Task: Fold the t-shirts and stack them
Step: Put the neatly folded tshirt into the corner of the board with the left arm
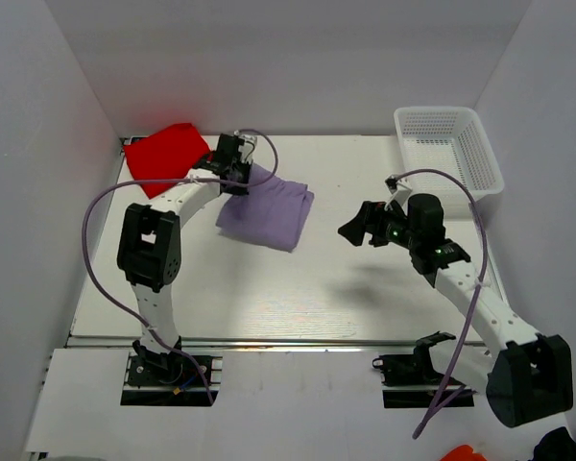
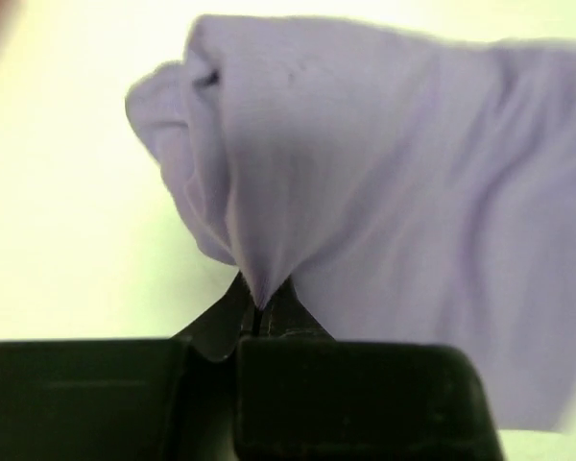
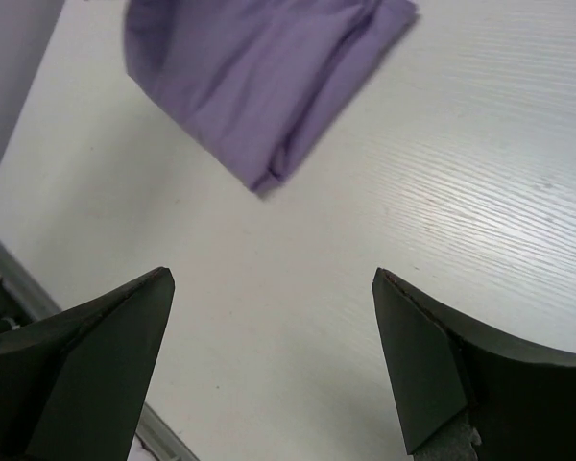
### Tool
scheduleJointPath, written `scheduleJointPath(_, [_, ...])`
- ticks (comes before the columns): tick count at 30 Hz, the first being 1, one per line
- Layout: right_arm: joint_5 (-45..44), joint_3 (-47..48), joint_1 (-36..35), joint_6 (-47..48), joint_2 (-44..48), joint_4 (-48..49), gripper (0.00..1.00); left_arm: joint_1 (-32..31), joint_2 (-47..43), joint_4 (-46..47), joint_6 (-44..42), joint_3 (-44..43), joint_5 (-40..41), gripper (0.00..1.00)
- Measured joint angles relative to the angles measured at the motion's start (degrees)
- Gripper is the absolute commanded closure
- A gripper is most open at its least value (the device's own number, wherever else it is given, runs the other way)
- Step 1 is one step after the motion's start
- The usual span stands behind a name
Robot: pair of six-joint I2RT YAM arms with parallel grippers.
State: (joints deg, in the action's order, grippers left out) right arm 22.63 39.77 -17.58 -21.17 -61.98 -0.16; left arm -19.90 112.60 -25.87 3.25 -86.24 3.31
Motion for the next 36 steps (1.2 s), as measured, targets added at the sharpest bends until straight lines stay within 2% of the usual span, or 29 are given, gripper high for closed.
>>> scheduleJointPath(5, [-6.5, -0.3, 0.0, 2.1, 5.3, -4.0, 0.1, 0.6, 2.3, -4.1, -4.0, -15.8, 2.3, 1.0])
scheduleJointPath(9, [-10.9, -0.3, 0.1, 3.2, 8.4, -6.7, 0.1, 1.4, 9.0, -6.2, -5.6, -29.7, 4.0, 1.0])
scheduleJointPath(14, [-15.3, -0.3, 0.2, 3.8, 10.0, -9.7, 0.1, 3.8, 17.8, -9.0, -6.0, -41.9, 5.2, 1.0])
scheduleJointPath(23, [-18.8, -0.3, 0.2, 3.8, 10.3, -12.1, 0.1, 11.4, 21.1, -9.4, -2.6, -43.7, 6.1, 1.0])
scheduleJointPath(36, [-19.3, 0.2, 0.2, 3.6, 8.4, -13.0, 0.1, 19.1, 20.9, -2.8, 1.4, -47.5, 3.9, 1.0])
